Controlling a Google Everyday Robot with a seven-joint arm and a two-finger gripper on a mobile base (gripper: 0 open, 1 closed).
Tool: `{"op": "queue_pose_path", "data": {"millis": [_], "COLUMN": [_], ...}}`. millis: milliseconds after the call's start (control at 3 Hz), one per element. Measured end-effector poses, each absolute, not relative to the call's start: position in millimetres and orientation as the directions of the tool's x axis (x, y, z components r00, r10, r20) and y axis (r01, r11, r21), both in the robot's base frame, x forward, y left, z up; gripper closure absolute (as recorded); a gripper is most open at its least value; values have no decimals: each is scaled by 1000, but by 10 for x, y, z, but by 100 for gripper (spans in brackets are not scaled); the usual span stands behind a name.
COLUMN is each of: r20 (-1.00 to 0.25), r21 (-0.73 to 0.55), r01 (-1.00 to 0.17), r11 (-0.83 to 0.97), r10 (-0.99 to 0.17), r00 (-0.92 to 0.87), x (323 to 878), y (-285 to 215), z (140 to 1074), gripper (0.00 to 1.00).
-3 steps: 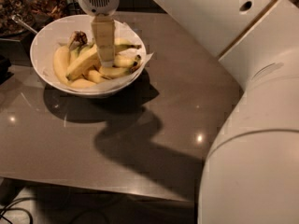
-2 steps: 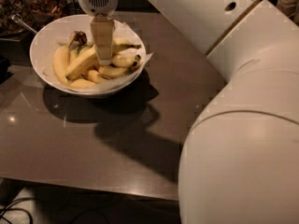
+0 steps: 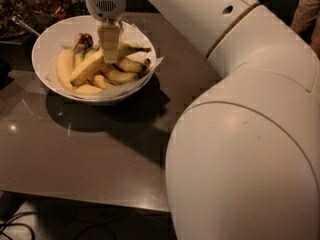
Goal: Pick banana from white bowl
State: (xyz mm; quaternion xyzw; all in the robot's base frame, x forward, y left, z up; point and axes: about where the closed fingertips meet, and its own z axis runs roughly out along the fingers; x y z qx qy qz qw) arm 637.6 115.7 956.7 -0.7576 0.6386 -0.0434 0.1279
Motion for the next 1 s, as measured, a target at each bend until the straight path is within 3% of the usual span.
{"op": "queue_pose_path", "data": {"millis": [333, 1000], "r20": [-102, -96], "r21": [-233, -194], "r01": [-962, -970], "r11": [-144, -147], "r10": [-980, -981], "r00": [172, 168], "x": [6424, 6501], "y": [1190, 1246], "z": [9498, 9307], "gripper": [34, 45]}}
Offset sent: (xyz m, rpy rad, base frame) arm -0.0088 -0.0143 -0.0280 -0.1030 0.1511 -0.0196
